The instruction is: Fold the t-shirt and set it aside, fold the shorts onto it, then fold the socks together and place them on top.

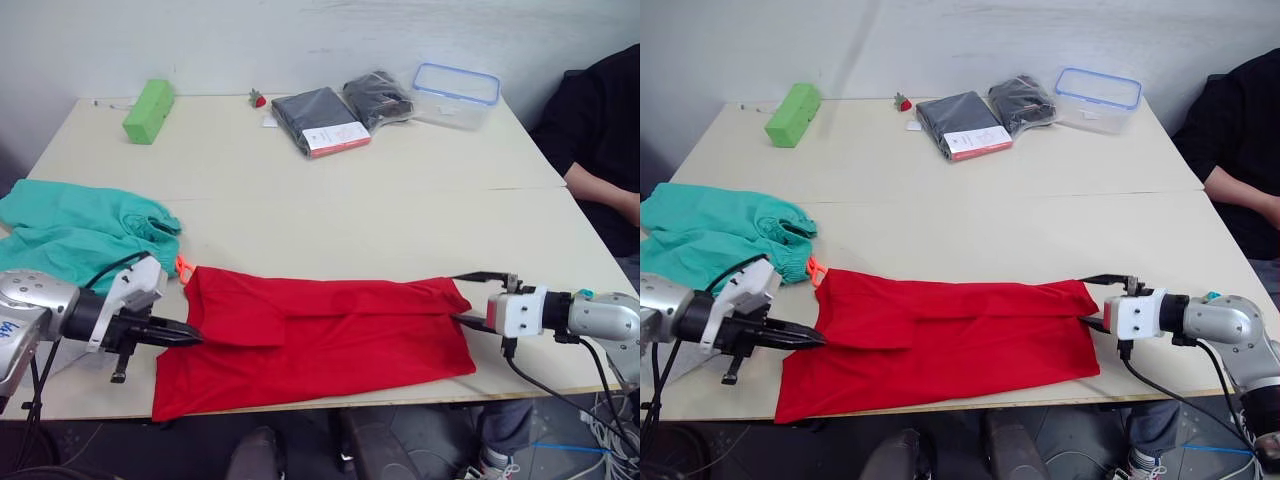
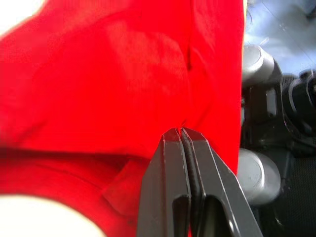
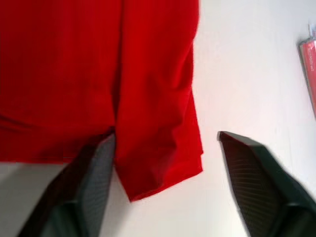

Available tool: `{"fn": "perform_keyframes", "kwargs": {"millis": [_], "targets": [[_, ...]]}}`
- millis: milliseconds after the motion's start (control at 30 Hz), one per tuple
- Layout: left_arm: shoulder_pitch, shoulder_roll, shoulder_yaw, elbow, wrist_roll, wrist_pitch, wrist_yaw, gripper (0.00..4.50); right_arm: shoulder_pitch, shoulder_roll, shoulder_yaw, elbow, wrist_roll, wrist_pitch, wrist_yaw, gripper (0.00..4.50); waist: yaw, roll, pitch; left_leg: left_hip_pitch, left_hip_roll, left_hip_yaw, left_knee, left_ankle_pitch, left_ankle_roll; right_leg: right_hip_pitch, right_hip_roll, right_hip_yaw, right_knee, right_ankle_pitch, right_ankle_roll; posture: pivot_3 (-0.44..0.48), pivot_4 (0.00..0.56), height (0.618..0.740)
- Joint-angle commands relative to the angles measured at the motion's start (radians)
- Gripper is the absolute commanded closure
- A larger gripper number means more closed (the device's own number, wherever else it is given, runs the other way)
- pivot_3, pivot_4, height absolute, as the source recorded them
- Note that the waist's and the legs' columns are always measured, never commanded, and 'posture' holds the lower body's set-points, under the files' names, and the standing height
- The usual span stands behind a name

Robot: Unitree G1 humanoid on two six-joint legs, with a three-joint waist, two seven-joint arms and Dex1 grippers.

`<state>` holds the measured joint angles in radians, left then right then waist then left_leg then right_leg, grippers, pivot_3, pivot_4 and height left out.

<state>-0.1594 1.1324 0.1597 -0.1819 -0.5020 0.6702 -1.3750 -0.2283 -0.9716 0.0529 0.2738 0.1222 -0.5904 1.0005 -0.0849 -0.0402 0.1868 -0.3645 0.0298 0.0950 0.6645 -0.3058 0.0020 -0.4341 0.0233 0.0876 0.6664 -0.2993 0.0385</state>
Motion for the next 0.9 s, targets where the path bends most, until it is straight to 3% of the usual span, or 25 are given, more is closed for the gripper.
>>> {"fn": "perform_keyframes", "kwargs": {"millis": [33, 100, 200, 433, 567, 667, 900], "targets": [[-0.093, -0.026, 0.073, 0.000, -0.116, 0.112, 0.045, 4.50, -0.014, -0.011, -0.076, -0.183, 0.199, 0.309, 0.009, 0.51, 0.000, 0.001, 0.000, 0.000, 0.000, 0.000, 0.000, 0.000, 0.000, 0.000, 0.000, 0.000, 0.000, 0.000, 0.000, 0.000, 0.150, 0.740], [-0.160, -0.056, 0.088, 0.003, -0.176, 0.186, 0.085, 4.50, -0.046, 0.029, -0.074, -0.313, 0.287, 0.534, -0.059, 0.89, 0.000, 0.001, 0.000, 0.000, 0.000, 0.000, 0.001, 0.001, -0.001, 0.001, 0.000, 0.000, 0.000, 0.001, 0.001, 0.000, 0.150, 0.740], [-0.186, -0.070, 0.077, 0.001, -0.191, 0.218, 0.110, 4.50, -0.070, 0.084, -0.046, -0.461, 0.331, 0.747, -0.142, 1.91, -0.002, 0.000, 0.000, 0.002, 0.000, 0.000, 0.002, 0.002, -0.002, 0.002, 0.000, 0.000, 0.000, 0.001, 0.002, 0.000, 0.150, 0.740], [-0.102, -0.021, 0.033, -0.034, -0.137, 0.147, 0.076, 4.50, -0.079, 0.150, -0.023, -0.546, 0.253, 0.862, -0.200, 4.32, 0.002, 0.000, 0.001, 0.001, 0.000, -0.001, -0.002, 0.000, -0.003, 0.002, 0.000, -0.001, -0.003, 0.000, 0.001, 0.000, 0.150, 0.740], [-0.055, -0.001, 0.006, -0.046, -0.096, 0.095, 0.073, 4.50, -0.081, 0.161, -0.036, -0.528, 0.224, 0.861, -0.199, 4.42, 0.004, 0.000, 0.001, -0.008, -0.001, 0.000, -0.001, -0.001, -0.001, -0.007, -0.002, -0.001, -0.003, 0.001, 0.003, 0.000, 0.150, 0.740], [-0.028, 0.005, 0.017, -0.047, -0.118, 0.099, 0.050, 3.90, -0.079, 0.159, -0.038, -0.520, 0.208, 0.847, -0.184, 4.50, 0.004, 0.000, 0.001, -0.010, 0.000, 0.000, -0.001, -0.002, -0.001, -0.009, -0.002, -0.001, -0.004, 0.001, 0.003, 0.000, 0.150, 0.740], [0.040, 0.034, 0.065, -0.077, -0.135, 0.090, 0.018, 1.64, -0.078, 0.178, -0.032, -0.517, 0.193, 0.846, -0.172, 4.50, 0.001, 0.000, 0.001, -0.010, 0.000, 0.000, -0.001, -0.002, -0.002, -0.010, -0.002, -0.001, -0.003, 0.000, 0.002, 0.000, 0.150, 0.740]]}}
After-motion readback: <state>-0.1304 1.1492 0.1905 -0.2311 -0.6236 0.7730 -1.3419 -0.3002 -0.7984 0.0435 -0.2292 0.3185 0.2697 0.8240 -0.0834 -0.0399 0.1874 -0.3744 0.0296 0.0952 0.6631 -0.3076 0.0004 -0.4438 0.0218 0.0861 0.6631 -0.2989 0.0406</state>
